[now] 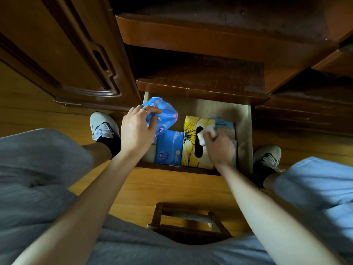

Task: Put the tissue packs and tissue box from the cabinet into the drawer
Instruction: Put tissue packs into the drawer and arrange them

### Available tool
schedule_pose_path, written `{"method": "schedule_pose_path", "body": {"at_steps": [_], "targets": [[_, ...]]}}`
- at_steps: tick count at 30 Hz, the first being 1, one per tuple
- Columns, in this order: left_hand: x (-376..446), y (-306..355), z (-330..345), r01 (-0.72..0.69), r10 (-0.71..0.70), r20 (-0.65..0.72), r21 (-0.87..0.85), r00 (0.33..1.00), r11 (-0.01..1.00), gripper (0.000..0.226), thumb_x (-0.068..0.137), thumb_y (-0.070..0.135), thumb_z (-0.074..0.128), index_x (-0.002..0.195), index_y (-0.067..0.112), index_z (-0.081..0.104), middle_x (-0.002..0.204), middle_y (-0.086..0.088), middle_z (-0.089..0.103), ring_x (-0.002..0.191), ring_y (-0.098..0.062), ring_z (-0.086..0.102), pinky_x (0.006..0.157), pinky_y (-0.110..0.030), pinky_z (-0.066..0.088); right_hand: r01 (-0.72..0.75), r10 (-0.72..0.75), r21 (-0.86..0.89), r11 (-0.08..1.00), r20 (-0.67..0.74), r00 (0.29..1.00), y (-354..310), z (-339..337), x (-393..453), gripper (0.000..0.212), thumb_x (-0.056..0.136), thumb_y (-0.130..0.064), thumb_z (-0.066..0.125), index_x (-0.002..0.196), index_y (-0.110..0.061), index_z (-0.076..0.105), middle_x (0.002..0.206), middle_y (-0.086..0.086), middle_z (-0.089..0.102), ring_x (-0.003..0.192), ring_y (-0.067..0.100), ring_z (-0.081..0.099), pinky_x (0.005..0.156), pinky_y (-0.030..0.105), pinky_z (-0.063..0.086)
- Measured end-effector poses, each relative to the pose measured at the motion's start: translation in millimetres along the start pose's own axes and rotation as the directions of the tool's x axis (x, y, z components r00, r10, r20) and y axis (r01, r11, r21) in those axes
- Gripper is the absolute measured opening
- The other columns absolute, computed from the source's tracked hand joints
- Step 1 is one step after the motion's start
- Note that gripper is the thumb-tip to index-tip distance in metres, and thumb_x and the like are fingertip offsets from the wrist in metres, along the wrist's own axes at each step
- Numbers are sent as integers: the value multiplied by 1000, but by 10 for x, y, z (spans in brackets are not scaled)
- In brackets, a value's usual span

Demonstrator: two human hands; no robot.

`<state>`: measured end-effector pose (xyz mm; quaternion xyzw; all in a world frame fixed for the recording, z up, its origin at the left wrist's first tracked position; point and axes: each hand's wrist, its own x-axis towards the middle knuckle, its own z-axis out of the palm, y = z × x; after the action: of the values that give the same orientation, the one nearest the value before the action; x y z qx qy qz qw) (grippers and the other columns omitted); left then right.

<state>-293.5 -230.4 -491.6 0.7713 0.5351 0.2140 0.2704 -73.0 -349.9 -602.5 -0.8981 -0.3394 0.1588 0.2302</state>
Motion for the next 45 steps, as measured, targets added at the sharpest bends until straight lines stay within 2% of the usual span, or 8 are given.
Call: {"method": "schedule_pose_path", "body": {"at_steps": [7,12,27,32,34,36,38,45], "targets": [[75,-98,-149,53,-63,-157,-71,986,996,19,99,19,56,110,23,71,107,3,67,103,-16,56,89,-44,50,141,-225,287,948,283,932,-492,74,124,37,101,-31,62,137,-29,53,83,-9,70,62,-1,62,52,12,45],[92,-225,-256,97,-119,-258,-93,959,991,18,97,19,58,106,26,72,102,15,60,97,-11,55,85,-37,51,207,-355,334,920,480,802,-993,401,191,36,97,-18,69,132,-11,65,122,7,71,110,21,66,91,30,52],[149,-348,-243,82,-111,-220,-136,969,987,19,98,19,57,106,25,72,99,12,58,95,-9,53,82,-33,51,596,-409,-134,792,607,681,-1115,1046,-313,33,94,-43,68,120,-24,72,132,6,55,124,28,49,84,39,47],[104,-352,-167,26,-54,-222,-129,973,991,16,97,20,59,104,26,72,96,17,56,94,-10,55,79,-35,53,193,-344,328,925,502,794,-1152,758,-123,24,100,-33,63,115,-17,75,101,2,75,81,14,70,67,27,51],[81,-331,-117,-41,23,-195,-90,980,995,15,95,20,61,103,27,71,96,18,60,94,-10,56,79,-33,51,-295,-161,592,750,596,786,-1178,507,5,38,97,-50,60,107,-17,75,90,1,79,67,11,70,55,21,50],[38,-282,-31,-166,161,-90,-54,983,985,16,93,18,63,104,27,71,98,13,67,90,-10,58,78,-31,51,-565,-154,606,560,747,647,-1134,298,195,61,90,-73,52,116,-23,76,110,5,79,93,20,77,70,28,61],[-39,-231,70,-294,295,50,-39,954,955,20,92,15,66,109,25,72,102,9,71,87,-10,62,76,-32,53,-604,-228,597,528,785,576,-1085,178,317,60,88,-73,58,126,-29,71,124,7,74,113,27,72,85,39,61],[-115,-206,168,-301,296,60,100,953,948,31,90,22,67,122,23,67,113,5,69,108,-16,54,84,-28,49,-306,-23,643,702,450,893,-922,181,608,55,88,-6,72,136,-19,51,116,2,65,96,13,70,69,25,55]]}}
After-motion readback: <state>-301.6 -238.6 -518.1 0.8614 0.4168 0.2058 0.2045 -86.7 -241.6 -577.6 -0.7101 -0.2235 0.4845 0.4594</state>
